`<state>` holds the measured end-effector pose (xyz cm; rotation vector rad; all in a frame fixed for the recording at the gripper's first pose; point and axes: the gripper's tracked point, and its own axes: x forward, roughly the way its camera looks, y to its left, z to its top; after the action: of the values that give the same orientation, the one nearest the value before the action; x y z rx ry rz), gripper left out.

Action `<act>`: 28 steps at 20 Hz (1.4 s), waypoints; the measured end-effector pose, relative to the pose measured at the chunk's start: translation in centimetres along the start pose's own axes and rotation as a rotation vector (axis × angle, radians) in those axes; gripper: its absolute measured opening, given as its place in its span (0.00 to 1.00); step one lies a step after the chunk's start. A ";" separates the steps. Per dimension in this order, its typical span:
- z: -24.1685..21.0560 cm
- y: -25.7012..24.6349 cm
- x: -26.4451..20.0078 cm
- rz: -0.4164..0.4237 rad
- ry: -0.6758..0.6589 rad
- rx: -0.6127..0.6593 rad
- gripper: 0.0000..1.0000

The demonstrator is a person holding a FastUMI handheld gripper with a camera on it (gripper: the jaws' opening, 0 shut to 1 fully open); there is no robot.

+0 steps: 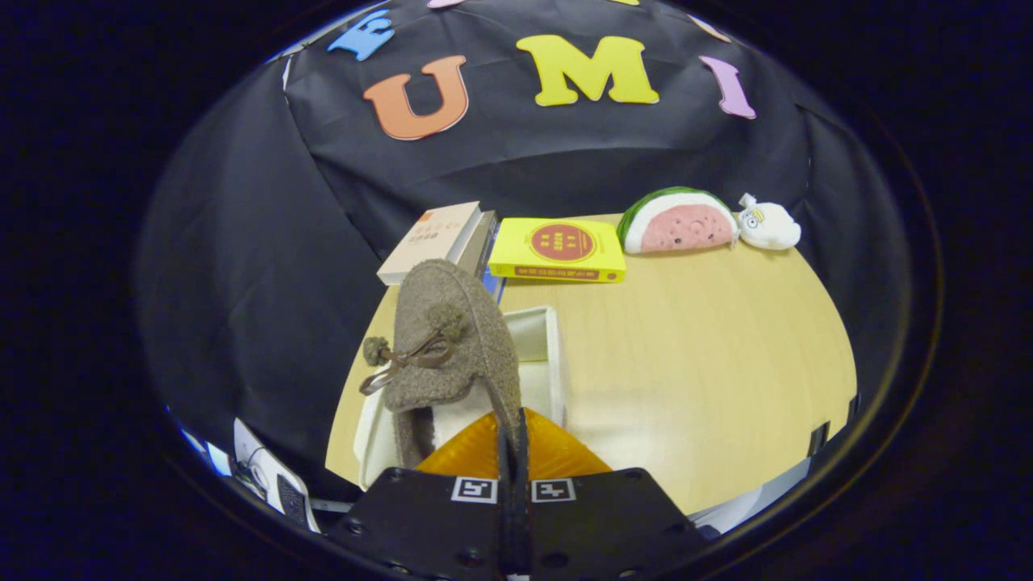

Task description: Open the storage box then place both shoes into the box .Put the left shoe in first, then the right shoe, with the right side of both shoes facing outward in a uniform manner.

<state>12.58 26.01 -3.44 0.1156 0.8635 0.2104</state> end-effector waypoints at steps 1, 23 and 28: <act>-0.8 0.2 1.0 -0.004 0.013 0.012 0.01; -2.4 -1.9 -1.6 -0.144 -0.323 -0.038 0.41; -3.0 -4.9 -7.8 -0.175 -0.580 -0.115 0.80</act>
<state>6.03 19.55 -0.53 -0.0099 0.2800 0.0539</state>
